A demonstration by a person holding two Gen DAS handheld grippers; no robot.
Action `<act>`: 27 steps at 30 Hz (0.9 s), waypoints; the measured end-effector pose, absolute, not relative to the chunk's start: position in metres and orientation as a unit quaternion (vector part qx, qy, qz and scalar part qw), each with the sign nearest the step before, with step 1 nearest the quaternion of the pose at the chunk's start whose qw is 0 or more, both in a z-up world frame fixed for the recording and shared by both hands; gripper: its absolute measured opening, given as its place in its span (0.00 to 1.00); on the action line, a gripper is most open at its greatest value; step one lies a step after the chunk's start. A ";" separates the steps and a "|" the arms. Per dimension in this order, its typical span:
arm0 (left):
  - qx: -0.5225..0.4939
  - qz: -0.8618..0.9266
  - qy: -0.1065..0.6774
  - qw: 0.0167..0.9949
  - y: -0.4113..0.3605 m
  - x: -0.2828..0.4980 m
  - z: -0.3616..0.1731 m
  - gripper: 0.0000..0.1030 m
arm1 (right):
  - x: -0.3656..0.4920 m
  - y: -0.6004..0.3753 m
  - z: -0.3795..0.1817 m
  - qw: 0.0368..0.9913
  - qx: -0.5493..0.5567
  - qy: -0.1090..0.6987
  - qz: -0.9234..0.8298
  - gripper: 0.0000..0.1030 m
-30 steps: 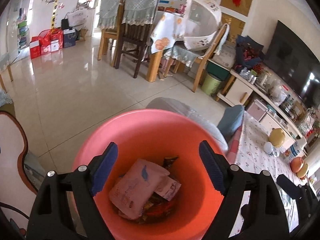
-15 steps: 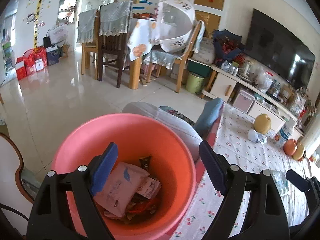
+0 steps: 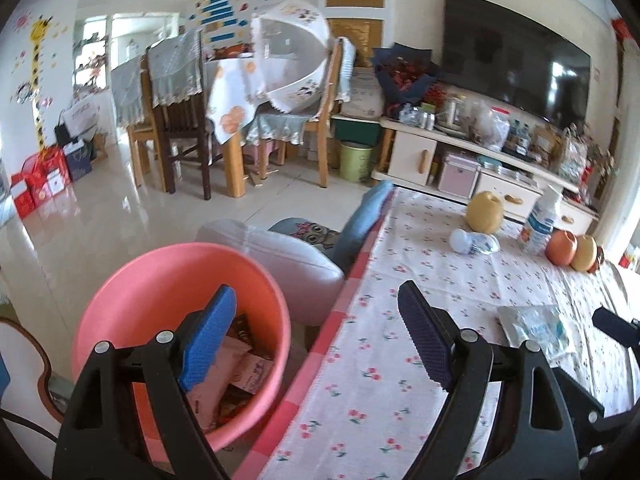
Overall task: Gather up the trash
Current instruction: 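Move both open grippers back over the remaining items on the table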
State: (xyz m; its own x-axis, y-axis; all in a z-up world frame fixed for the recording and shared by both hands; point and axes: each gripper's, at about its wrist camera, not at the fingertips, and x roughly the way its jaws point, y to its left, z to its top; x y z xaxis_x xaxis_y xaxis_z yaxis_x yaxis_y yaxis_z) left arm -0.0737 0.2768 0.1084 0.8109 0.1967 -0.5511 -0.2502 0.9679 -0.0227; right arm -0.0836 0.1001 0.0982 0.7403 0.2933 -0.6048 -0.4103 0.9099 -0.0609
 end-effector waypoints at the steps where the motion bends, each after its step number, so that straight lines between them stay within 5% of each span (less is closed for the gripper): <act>1: -0.041 0.115 0.283 0.951 0.271 -0.073 0.109 0.81 | -0.084 0.095 0.098 0.929 -0.094 0.306 0.187 0.86; 27: 0.084 0.014 0.318 0.944 0.112 -0.052 0.087 0.82 | -0.063 -0.057 0.076 0.943 -0.023 0.319 0.096 0.86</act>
State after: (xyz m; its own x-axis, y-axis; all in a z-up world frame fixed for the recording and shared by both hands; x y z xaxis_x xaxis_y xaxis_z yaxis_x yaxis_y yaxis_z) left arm -0.0519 0.1119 0.0874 0.7968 0.0794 -0.5990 0.0279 0.9854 0.1679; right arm -0.0626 -0.0568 0.0756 0.7784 0.1667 -0.6053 -0.1966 0.9803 0.0172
